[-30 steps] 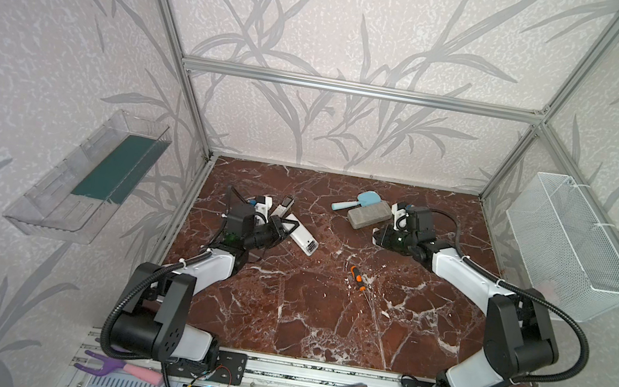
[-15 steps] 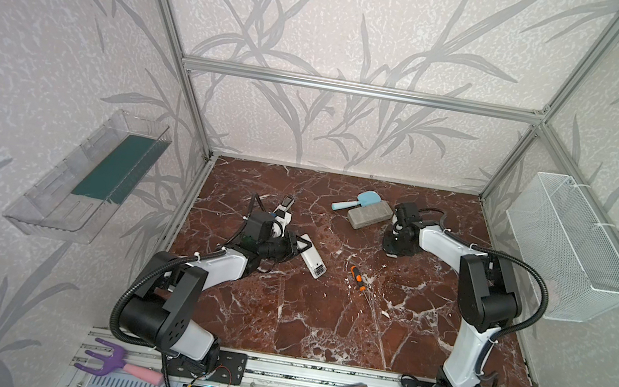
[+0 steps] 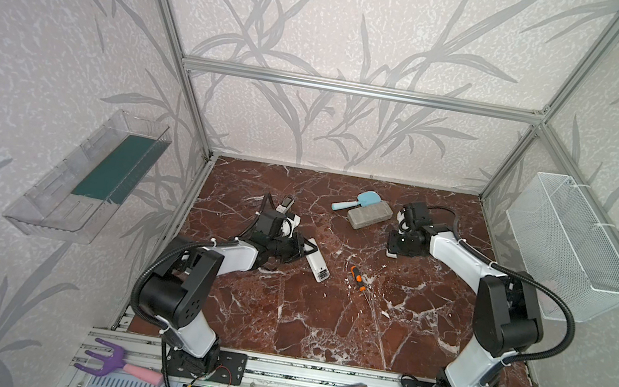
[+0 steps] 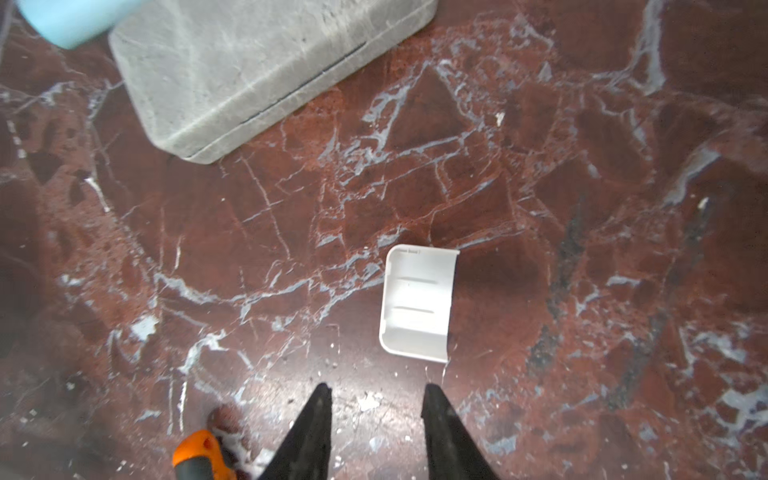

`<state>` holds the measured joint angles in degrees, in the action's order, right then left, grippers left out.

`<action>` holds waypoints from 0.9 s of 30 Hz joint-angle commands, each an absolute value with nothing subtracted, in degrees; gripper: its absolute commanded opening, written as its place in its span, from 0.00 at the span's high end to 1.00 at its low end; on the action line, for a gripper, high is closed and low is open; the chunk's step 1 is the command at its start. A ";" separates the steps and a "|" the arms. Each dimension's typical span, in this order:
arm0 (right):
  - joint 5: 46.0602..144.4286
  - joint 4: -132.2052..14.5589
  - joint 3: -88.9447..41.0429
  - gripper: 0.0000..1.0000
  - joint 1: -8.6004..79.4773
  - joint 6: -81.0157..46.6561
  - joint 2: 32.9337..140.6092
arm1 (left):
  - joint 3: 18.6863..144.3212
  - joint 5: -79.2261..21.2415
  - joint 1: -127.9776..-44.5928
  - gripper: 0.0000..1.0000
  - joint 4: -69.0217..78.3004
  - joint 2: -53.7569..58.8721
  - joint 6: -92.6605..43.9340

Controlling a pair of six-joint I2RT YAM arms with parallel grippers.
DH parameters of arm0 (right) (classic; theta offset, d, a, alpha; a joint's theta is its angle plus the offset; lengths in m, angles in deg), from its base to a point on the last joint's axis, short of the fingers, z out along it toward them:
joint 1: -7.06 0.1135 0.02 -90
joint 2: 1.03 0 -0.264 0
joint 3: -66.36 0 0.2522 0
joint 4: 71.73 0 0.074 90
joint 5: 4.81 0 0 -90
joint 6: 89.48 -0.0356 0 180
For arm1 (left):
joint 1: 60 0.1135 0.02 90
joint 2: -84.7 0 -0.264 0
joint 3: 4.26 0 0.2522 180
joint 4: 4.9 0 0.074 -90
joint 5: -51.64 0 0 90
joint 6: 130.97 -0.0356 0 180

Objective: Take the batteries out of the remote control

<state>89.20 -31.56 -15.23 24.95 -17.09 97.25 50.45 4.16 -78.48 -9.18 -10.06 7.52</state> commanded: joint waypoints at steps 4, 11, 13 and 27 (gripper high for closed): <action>94.38 -34.33 -8.24 0.59 28.34 -19.64 89.57 | 52.75 4.87 -79.33 0.92 -8.84 -15.21 7.09; 95.74 -34.25 -5.06 0.56 35.97 -21.94 89.41 | 56.57 -1.49 -79.02 0.68 5.75 -16.32 1.18; 95.74 -34.04 -5.21 0.55 37.66 -22.19 90.27 | 57.12 -2.11 -78.81 0.63 7.02 -16.54 0.64; 92.68 -28.60 -11.07 0.47 43.79 -21.18 100.01 | 56.51 -7.21 -75.02 0.47 18.91 -9.64 -6.56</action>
<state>94.60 -31.49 -9.59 43.28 -21.85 99.20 57.03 -3.95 -75.44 12.48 -12.79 -2.27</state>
